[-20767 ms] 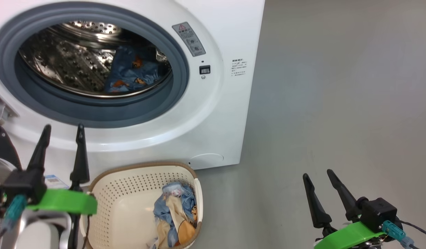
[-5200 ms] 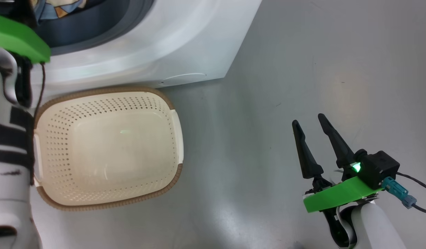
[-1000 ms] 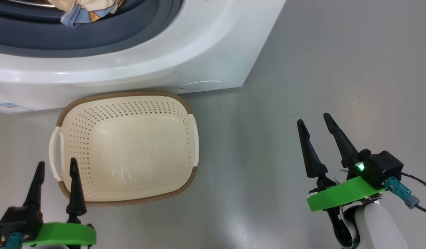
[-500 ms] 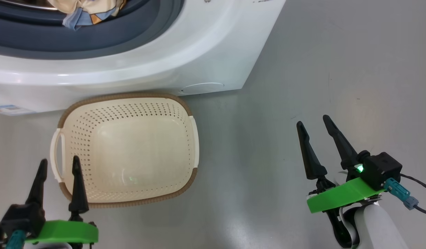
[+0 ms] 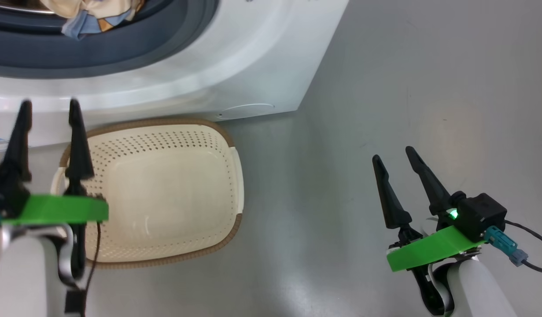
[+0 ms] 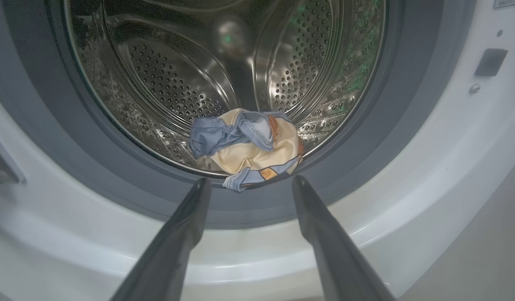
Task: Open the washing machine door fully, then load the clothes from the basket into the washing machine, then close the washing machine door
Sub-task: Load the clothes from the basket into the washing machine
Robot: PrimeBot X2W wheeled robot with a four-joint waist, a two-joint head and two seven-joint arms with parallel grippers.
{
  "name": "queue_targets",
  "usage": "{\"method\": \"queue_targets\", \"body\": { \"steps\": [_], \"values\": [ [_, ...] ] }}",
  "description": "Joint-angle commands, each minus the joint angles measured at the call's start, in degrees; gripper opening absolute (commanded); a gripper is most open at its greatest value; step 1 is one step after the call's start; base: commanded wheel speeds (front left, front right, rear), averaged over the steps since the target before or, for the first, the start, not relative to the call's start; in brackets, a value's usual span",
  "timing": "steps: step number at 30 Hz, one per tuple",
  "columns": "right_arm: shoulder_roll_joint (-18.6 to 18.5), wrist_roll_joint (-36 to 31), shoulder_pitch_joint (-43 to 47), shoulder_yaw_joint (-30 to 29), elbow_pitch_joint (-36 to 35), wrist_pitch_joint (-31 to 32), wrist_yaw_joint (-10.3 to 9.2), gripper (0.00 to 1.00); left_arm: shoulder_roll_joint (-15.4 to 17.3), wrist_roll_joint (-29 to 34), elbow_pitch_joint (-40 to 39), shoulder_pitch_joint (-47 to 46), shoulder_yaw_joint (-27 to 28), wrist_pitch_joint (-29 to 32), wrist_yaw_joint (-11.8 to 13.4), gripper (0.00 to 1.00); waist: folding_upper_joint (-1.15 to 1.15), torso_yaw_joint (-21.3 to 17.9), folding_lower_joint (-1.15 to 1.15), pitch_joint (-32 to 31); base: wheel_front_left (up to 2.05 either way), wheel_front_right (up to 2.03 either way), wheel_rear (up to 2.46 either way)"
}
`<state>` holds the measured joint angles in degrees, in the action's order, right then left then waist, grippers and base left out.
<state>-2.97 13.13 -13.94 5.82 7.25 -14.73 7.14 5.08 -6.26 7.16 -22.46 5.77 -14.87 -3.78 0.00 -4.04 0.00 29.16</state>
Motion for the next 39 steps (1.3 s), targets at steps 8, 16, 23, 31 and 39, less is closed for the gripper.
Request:
{"method": "queue_targets", "body": {
  "steps": [8,16,23,31,39],
  "values": [
    [0.1,0.9,-0.66,3.08,-0.98,-0.27,0.35,1.0,4.1,0.24,6.1,-10.61,0.17,0.9,-0.87,1.0,0.0,-2.36,0.0,0.93,0.0,0.0,0.0],
    [0.1,1.37,-1.12,3.43,-1.33,-0.27,0.35,1.0,6.45,0.35,15.74,-21.46,-1.3,4.58,-1.32,1.0,0.0,-3.76,0.0,1.99,0.0,0.0,0.0],
    [0.1,1.91,-1.29,3.87,-1.47,-0.27,0.35,1.0,7.93,1.03,25.06,-30.69,-3.25,7.86,-1.55,1.0,0.0,-4.72,0.0,3.08,0.0,0.0,0.0],
    [0.1,2.61,-1.28,4.2,-1.72,-0.27,0.35,1.0,9.3,1.88,35.99,-39.51,-5.67,14.76,-1.93,1.0,0.0,-5.78,0.0,4.19,0.0,0.0,0.0],
    [0.1,2.94,-0.14,4.39,-1.82,-0.27,0.35,1.0,9.65,0.39,44.4,-45.83,-6.22,19.03,-2.38,1.0,0.0,-6.54,0.0,4.92,0.0,0.0,0.0]
  ]
}}
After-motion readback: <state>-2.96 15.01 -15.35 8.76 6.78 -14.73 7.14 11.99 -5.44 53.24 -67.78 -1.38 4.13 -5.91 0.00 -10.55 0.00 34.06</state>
